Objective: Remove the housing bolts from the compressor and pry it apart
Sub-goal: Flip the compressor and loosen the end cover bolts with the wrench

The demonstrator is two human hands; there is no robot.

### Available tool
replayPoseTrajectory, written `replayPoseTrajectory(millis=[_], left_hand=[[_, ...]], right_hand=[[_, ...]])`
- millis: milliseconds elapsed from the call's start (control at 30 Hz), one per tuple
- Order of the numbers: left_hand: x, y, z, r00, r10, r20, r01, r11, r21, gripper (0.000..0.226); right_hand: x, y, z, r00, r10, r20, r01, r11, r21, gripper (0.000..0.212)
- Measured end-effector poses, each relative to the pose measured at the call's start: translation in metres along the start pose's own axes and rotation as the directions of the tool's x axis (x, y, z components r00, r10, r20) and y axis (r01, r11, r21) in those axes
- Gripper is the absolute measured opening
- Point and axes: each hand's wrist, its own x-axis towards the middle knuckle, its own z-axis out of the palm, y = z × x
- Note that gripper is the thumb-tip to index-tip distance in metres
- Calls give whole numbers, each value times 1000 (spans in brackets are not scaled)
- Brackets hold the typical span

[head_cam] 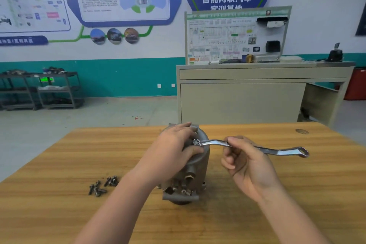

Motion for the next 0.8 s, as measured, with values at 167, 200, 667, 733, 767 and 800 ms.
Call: replayPoseTrajectory(millis=[167, 200, 667, 733, 767, 800], left_hand=[[4, 6, -11, 984, -60, -167, 40, 992, -118, 33], [4, 6, -15, 978, -46, -203, 24, 993, -112, 29], [-63, -205, -16, 596, -748, -293, 789, 613, 38, 30], [-69, -218, -2, 567, -790, -234, 820, 568, 72, 28], [-70, -222, 3, 561, -799, -217, 827, 549, 120, 27], [-71, -225, 6, 559, -804, -203, 829, 531, 178, 27]], right_hand=[[4, -5, 19, 997, 3, 78, -19, 978, 206, 11], [3, -5, 25, 996, 13, 91, -38, 962, 272, 13], [-2, 71, 35, 705, -513, 490, 646, 178, -743, 33], [4, 80, 31, 624, -580, 524, 689, 93, -719, 29], [5, 82, 30, 607, -613, 506, 702, 116, -702, 28], [7, 84, 29, 602, -641, 475, 711, 161, -684, 26]])
